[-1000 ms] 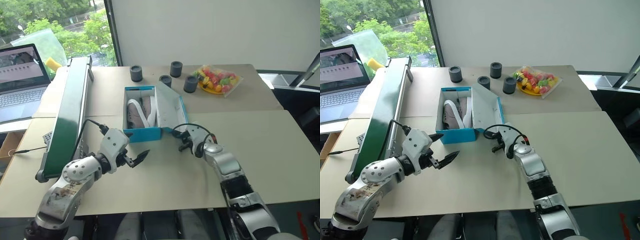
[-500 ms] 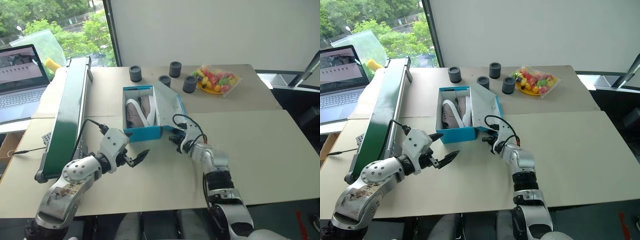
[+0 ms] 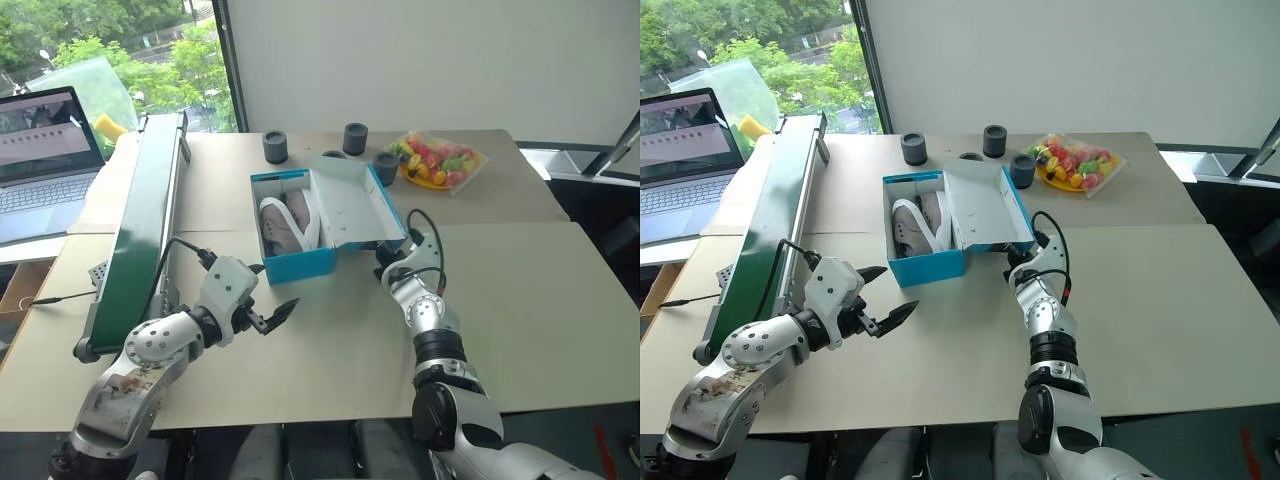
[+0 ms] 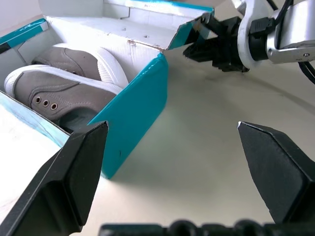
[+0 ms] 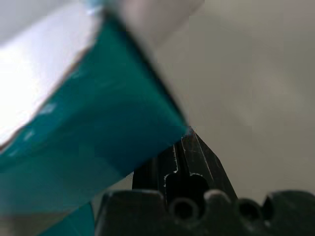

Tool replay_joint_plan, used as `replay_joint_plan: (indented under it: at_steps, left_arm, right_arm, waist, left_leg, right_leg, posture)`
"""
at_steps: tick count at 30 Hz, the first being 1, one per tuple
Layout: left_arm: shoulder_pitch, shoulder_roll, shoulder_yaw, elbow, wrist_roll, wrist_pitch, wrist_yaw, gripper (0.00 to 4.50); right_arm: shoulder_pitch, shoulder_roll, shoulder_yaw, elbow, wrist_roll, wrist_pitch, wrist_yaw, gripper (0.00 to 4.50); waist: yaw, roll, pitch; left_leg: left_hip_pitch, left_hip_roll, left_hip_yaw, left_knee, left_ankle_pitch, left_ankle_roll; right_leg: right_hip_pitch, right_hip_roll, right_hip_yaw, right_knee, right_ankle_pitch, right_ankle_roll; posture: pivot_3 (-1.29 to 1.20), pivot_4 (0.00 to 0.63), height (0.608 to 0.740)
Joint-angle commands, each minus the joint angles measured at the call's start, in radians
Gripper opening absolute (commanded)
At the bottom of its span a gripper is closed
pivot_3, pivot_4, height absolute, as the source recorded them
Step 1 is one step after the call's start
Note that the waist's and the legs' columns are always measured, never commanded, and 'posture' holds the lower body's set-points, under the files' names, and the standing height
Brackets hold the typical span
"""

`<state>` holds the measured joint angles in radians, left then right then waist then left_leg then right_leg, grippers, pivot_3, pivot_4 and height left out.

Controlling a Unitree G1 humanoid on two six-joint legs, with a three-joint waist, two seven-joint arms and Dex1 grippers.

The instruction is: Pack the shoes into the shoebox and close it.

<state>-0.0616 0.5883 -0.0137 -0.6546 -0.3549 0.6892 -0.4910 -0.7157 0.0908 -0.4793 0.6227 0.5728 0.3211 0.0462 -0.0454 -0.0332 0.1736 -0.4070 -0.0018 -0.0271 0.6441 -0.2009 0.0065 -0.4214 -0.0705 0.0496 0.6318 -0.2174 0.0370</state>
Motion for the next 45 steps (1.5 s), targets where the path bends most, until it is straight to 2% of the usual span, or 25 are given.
replay_joint_plan:
  at_steps: [1, 5, 9, 13, 15, 19, 25, 29, 37, 45]
  left_arm:
    - [0.005, 0.001, 0.02, -0.039, 0.004, -0.009, 0.009, 4.5]
    - [0.01, -0.001, 0.017, -0.045, 0.005, -0.007, 0.016, 4.5]
    - [0.009, -0.002, 0.016, -0.046, 0.006, -0.007, 0.024, 4.5]
    - [0.013, -0.007, 0.014, -0.052, 0.007, -0.007, 0.034, 4.5]
    - [0.019, -0.011, 0.013, -0.058, 0.007, -0.006, 0.041, 4.5]
    - [0.053, -0.025, 0.032, -0.091, 0.007, 0.005, 0.074, 4.5]
    - [0.186, -0.038, 0.198, -0.182, -0.003, 0.031, 0.132, 4.5]
    - [0.212, -0.044, 0.297, -0.197, -0.012, 0.042, 0.15, 4.5]
    - [0.247, -0.073, 0.282, -0.222, 0.001, 0.034, 0.173, 4.5]
    - [0.26, -0.083, 0.277, -0.26, -0.002, 0.056, 0.197, 4.5]
  right_arm:
    - [-0.045, 0.092, 0.006, -0.186, 0.19, 0.048, 0.149, 0.02]
    - [-0.059, 0.083, 0.039, -0.341, 0.386, 0.172, 0.251, 0.02]
    - [-0.072, 0.007, 0.191, -0.507, 0.454, 0.335, 0.388, 0.02]
    - [-0.076, -0.176, 0.578, -0.58, 0.141, 0.349, 0.554, 0.02]
    - [-0.103, -0.195, 0.636, -0.505, 0.046, 0.32, 0.532, 0.02]
    - [-0.168, -0.191, 0.66, -0.32, -0.095, 0.235, 0.491, 0.02]
    - [-0.294, -0.138, 0.597, -0.111, -0.155, 0.138, 0.511, 0.02]
    - [-0.378, -0.103, 0.58, 0.066, -0.212, 0.055, 0.516, 0.02]
    - [-0.461, -0.039, 0.617, 0.421, -0.374, -0.004, 0.509, 0.02]
    - [-0.438, -0.008, 0.659, 0.557, -0.51, 0.009, 0.491, 0.02]
  waist:
    - [-0.004, 0.001, 0.0]
    - [-0.004, 0.001, 0.001]
    - [-0.011, 0.002, 0.001]
    - [-0.012, 0.002, 0.001]
    - [-0.009, 0.001, 0.001]
    - [0.004, 0.001, 0.001]
    - [-0.005, 0.001, 0.001]
    - [-0.016, 0.001, 0.001]
    - [-0.023, 0.001, 0.001]
    - [-0.024, 0.002, -0.006]
  left_leg:
    - [0.0, 0.0, 0.0, 0.0, 0.0, 0.0]
    - [0.0, 0.001, -0.001, -0.001, 0.0, 0.0]
    - [-0.001, 0.002, 0.0, -0.001, 0.0, 0.0]
    - [0.0, 0.001, 0.0, -0.001, 0.0, 0.0]
    - [0.0, 0.0, 0.0, -0.001, 0.0, 0.0]
    - [-0.001, 0.0, 0.0, 0.0, 0.0, 0.0]
    - [-0.002, 0.001, 0.0, -0.002, -0.001, -0.002]
    - [-0.001, 0.001, 0.0, -0.002, -0.002, -0.002]
    - [-0.002, 0.001, 0.0, -0.002, -0.003, -0.004]
    - [0.004, 0.001, -0.002, -0.002, -0.003, -0.004]
  right_leg:
    - [0.0, 0.0, 0.0, 0.0, 0.0, 0.0]
    - [-0.001, 0.001, 0.0, 0.0, 0.0, 0.0]
    - [-0.002, 0.001, 0.001, 0.0, 0.0, 0.0]
    - [-0.002, 0.002, 0.001, 0.0, 0.0, 0.0]
    - [-0.001, 0.001, 0.0, -0.001, 0.0, 0.0]
    - [-0.002, 0.001, 0.0, 0.0, 0.0, 0.0]
    - [-0.005, 0.002, 0.0, 0.0, 0.0, -0.001]
    - [-0.004, 0.002, 0.0, -0.001, 0.0, -0.001]
    - [-0.004, 0.001, 0.0, -0.001, 0.0, -0.001]
    - [0.001, 0.001, 0.0, -0.001, 0.0, -0.001]
  posture:
    - [0.0, 0.15, 0.731]
    - [0.0, 0.15, 0.731]
    - [0.0, 0.15, 0.731]
    - [0.0, 0.15, 0.731]
    - [0.0, 0.15, 0.731]
    - [0.0, 0.15, 0.731]
    - [0.0, 0.15, 0.731]
    - [0.0, 0.15, 0.731]
    - [0.0, 0.15, 0.731]
    - [0.0, 0.15, 0.731]
